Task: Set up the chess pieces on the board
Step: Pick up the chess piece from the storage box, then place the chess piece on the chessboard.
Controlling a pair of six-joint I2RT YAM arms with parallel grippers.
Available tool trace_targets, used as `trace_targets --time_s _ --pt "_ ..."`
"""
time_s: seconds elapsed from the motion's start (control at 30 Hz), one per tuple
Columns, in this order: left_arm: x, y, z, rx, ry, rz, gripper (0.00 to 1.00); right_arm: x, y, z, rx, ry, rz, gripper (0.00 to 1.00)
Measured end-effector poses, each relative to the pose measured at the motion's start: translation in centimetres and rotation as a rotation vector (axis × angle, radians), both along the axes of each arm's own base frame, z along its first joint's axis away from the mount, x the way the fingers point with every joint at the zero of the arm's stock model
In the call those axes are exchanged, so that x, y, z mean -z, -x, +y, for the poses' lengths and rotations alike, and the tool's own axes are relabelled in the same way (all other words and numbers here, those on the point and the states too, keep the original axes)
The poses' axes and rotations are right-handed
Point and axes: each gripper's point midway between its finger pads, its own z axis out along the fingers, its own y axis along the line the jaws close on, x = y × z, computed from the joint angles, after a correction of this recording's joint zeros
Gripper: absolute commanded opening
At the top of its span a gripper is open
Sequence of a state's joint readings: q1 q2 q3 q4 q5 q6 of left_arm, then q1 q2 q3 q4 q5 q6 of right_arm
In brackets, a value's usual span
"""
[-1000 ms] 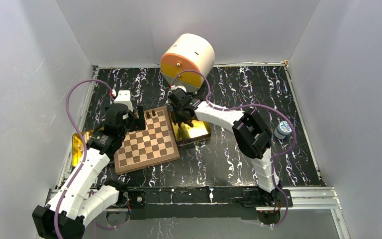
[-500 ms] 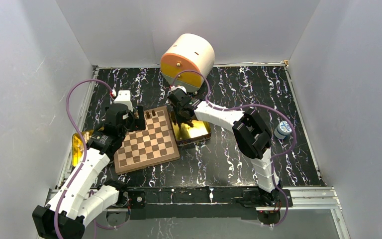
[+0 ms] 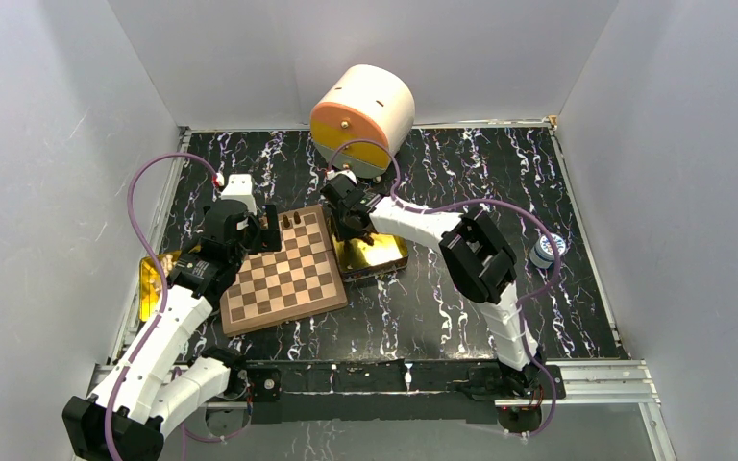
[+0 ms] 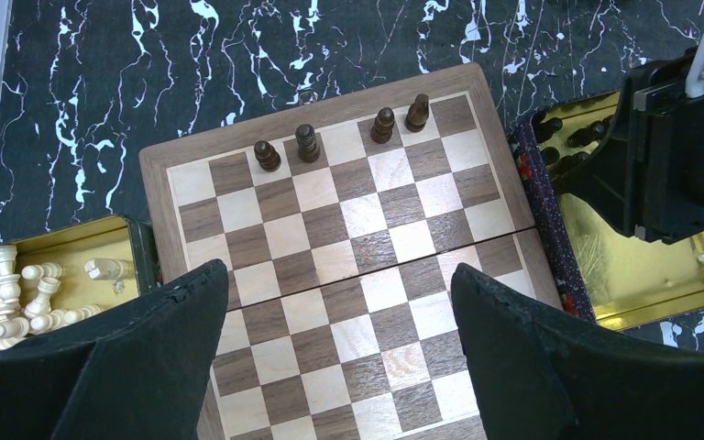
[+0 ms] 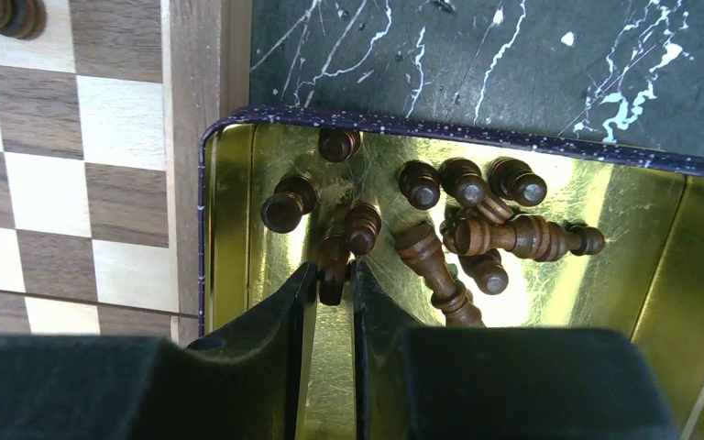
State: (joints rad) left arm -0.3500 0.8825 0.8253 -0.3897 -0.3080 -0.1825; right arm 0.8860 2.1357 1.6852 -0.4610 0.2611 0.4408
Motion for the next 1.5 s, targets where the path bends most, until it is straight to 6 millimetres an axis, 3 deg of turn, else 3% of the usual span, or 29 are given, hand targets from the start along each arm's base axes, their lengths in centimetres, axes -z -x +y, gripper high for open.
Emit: trace_targets --time_s 0.2,0.5,0.77,1.1,1.33,1.5 --pt "0.0 0.0 0.0 0.000 -0.001 0.000 0.88 0.2 -0.2 0.0 0.002 0.008 -0.003 0.16" --pt "0.0 0.0 0.0 0.000 -0.001 0.000 0.87 -0.6 0.0 -0.5 0.000 0.047 -0.008 0.16" --pt "-0.1 0.0 0.1 0.000 -0.003 -0.003 0.87 -2.9 -0.2 -0.3 -0.004 0.041 -0.015 0.16" --pt "-0.1 0.0 0.1 -0.004 -0.005 -0.005 0.87 -3.0 0.9 -0.2 -0.027 0.053 0.017 0.16" --pt "-0.6 0.1 0.4 -0.025 0.007 -0.023 0.87 -6.2 0.7 2.1 -0.055 -0.015 -0.022 0.16" --pt "-2.5 1.0 0.4 -0.036 0.063 -0.089 0.87 -7.6 1.9 3.6 -0.088 -0.038 -0.032 0.17"
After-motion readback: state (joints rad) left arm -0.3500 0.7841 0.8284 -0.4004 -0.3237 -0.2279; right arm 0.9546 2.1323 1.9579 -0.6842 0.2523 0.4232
